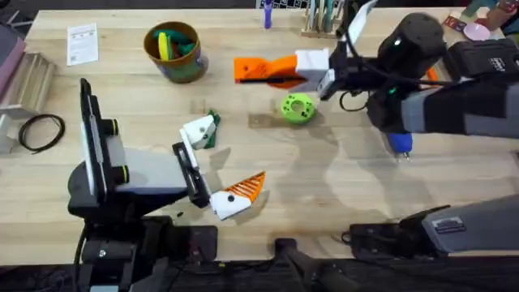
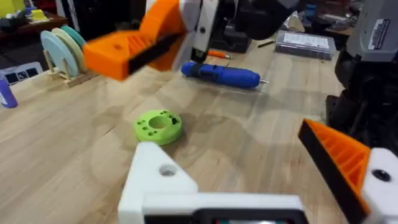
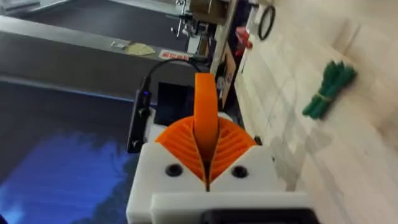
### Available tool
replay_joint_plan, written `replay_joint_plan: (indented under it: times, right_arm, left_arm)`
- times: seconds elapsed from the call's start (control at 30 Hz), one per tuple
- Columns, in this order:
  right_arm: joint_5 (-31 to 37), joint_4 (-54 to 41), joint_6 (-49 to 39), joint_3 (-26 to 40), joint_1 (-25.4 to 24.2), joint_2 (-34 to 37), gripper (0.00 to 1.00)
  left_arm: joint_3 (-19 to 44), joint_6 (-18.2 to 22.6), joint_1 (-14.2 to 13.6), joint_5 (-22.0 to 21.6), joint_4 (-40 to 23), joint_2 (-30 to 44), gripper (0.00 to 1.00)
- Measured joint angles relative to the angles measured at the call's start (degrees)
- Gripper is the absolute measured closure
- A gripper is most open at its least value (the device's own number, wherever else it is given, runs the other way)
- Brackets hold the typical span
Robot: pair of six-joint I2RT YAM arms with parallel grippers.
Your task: Pick up the gripper from the table and insert it into the empty holder that is missing its gripper. Then pick up a screw, insert it into the mounting hole, and use the screwdriver to tighten it. Finally, clean up the table by picking up the vegetable and placing it into the bucket.
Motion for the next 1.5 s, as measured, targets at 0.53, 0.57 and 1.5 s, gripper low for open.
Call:
replay_joint_plan:
  times: [0.53,0.57,1.5]
  right_arm:
    - [-11.4,4.2,3.5,-3.7,0.1,4.2,0.992]
    - [-11.8,4.2,3.5,-3.7,0.2,4.3,0.992]
    - [-12.9,5.0,2.4,-3.7,5.4,5.9,0.992]
  left_arm:
    - [0.0,0.0,0.0,0.0,0.0,0.0,0.015]
    - [0.0,0.0,0.0,0.0,0.0,0.0,0.015]
    - [0.0,0.0,0.0,0.0,0.0,0.0,0.015]
